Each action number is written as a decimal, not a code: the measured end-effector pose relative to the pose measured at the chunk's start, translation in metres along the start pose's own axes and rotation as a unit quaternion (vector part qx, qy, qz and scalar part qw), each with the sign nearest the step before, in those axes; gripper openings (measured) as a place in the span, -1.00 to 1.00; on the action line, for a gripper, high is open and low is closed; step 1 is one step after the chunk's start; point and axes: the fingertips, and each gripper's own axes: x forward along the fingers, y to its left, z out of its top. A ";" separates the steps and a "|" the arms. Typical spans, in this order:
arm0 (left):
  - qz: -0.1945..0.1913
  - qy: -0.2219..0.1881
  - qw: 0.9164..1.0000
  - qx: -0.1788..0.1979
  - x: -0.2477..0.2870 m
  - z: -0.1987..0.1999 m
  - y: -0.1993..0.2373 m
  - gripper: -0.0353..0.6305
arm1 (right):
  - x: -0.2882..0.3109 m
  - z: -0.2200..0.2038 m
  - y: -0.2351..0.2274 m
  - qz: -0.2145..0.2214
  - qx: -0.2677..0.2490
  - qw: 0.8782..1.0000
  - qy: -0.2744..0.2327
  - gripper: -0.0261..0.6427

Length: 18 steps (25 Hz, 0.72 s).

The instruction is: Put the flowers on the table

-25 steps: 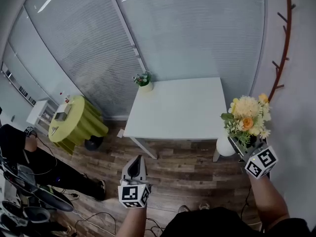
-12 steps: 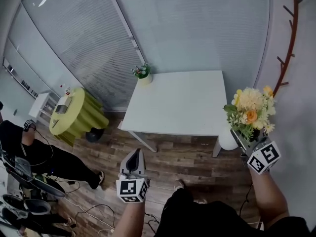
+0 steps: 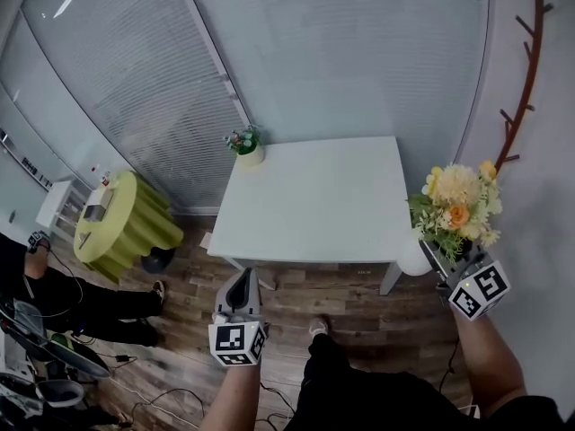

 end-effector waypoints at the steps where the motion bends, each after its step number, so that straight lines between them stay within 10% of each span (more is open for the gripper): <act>1: -0.001 -0.002 1.000 -0.005 0.009 0.000 0.004 -0.88 | 0.006 0.002 -0.003 -0.001 -0.004 1.000 0.002 -0.16; 18: -0.045 -0.018 0.999 0.013 0.149 0.023 0.099 -0.88 | 0.155 0.010 -0.028 -0.040 -0.003 0.999 0.009 -0.16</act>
